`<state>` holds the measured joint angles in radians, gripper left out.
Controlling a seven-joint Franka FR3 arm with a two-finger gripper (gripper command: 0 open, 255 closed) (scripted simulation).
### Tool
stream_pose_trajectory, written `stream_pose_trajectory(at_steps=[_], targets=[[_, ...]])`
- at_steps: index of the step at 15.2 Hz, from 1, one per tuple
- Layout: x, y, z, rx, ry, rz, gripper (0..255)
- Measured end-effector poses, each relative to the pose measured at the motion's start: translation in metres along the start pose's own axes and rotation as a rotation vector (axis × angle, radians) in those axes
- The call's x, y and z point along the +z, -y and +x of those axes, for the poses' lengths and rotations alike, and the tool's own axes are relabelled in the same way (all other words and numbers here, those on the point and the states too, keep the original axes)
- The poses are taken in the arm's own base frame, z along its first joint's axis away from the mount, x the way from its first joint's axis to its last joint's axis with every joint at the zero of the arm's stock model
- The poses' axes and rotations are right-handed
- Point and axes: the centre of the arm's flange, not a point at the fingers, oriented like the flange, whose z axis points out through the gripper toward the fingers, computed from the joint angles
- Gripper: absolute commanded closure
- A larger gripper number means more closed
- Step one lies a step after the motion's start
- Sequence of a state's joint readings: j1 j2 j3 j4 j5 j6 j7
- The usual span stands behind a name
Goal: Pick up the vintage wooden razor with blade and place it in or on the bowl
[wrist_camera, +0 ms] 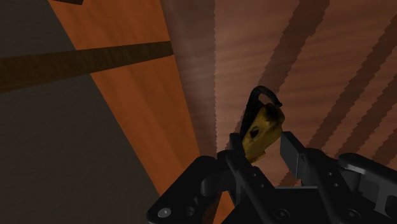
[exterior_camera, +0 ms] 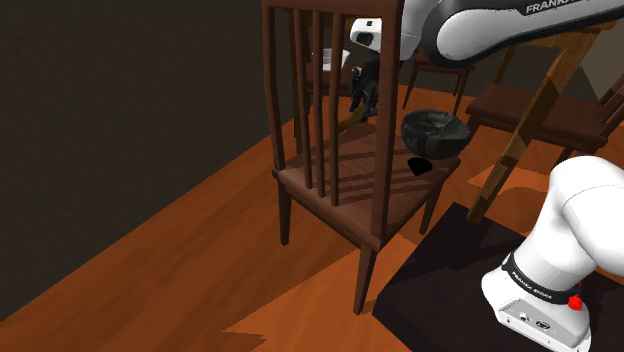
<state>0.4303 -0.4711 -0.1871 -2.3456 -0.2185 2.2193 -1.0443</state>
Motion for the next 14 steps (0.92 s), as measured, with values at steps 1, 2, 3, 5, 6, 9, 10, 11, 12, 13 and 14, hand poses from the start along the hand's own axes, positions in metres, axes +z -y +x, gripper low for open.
stream_pose_trajectory(at_steps=[1,2,3,5,6,9,10,11,12,13,14], targets=[[-0.004,-0.002,0.001,0.0,0.0,0.0,255],[-0.01,-0.004,0.001,0.0,0.0,0.0,255],[-0.015,-0.006,0.001,0.0,0.0,0.0,255],[-0.023,-0.01,0.001,0.0,0.0,0.0,255],[-0.029,-0.011,0.001,0.0,0.0,0.0,255],[-0.042,-0.015,0.002,0.0,0.0,0.0,255],[-0.047,-0.014,-0.004,0.0,0.0,0.0,255],[-0.05,-0.01,-0.013,0.0,0.0,0.0,255],[-0.053,-0.006,-0.023,0.0,0.0,0.0,255],[-0.057,-0.003,-0.033,0.001,0.0,0.0,255],[-0.061,0.004,-0.043,0.0,0.0,0.0,255]])
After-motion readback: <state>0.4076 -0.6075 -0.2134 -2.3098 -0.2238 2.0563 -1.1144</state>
